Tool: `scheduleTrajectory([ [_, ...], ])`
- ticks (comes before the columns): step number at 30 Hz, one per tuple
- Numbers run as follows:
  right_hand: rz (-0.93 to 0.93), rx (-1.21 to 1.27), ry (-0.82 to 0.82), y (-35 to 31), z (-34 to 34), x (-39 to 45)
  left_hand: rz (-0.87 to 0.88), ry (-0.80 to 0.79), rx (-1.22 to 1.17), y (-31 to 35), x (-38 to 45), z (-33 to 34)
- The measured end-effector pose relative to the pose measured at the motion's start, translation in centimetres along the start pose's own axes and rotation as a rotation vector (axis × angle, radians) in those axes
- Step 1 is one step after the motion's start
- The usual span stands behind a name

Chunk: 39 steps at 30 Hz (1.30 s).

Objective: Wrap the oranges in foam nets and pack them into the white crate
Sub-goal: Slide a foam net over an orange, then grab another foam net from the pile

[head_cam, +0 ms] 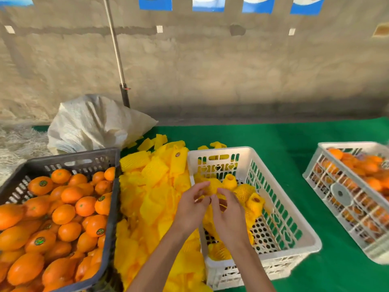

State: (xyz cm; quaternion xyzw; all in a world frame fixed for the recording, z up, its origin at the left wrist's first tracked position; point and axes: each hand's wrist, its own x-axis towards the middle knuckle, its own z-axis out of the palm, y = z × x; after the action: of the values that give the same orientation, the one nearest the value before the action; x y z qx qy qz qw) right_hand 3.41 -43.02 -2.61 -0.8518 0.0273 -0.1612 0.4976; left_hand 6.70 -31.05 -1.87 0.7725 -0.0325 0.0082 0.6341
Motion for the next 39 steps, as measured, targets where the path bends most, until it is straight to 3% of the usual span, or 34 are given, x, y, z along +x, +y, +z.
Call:
scheduleTrajectory([
  [8, -0.188, -0.115, -0.268, -3.1, 9.4, 1.0, -0.005, 0.229, 0.092, -0.8, -2.2, -10.6],
  [15, -0.123, -0.382, -0.541, -4.4, 17.4, 0.0, -0.135, 0.518, 0.286, -3.6, -6.9, -23.1],
  [17, -0.104, -0.413, -0.522, -4.7, 18.7, -0.5, -0.302, 0.515, 0.453, -5.0, -8.0, -26.8],
  [20, -0.15, -0.369, -0.407, -6.7, 20.0, -1.5, -0.585, 0.34, 0.724, -6.8, -9.2, -31.1],
  [27, -0.439, -0.082, -0.197, -13.1, 21.6, -3.4, -0.826, 0.322, 1.044, -8.6, -9.9, -34.2],
  [33, -0.54, 0.024, -0.185, -16.2, 23.0, -5.0, -0.833, 0.243, 1.163, -9.2, -9.8, -34.5],
  [39, -0.533, 0.013, -0.238, -16.6, 23.7, -6.0, -0.785, 0.292, 1.034, -8.3, -10.4, -35.0],
])
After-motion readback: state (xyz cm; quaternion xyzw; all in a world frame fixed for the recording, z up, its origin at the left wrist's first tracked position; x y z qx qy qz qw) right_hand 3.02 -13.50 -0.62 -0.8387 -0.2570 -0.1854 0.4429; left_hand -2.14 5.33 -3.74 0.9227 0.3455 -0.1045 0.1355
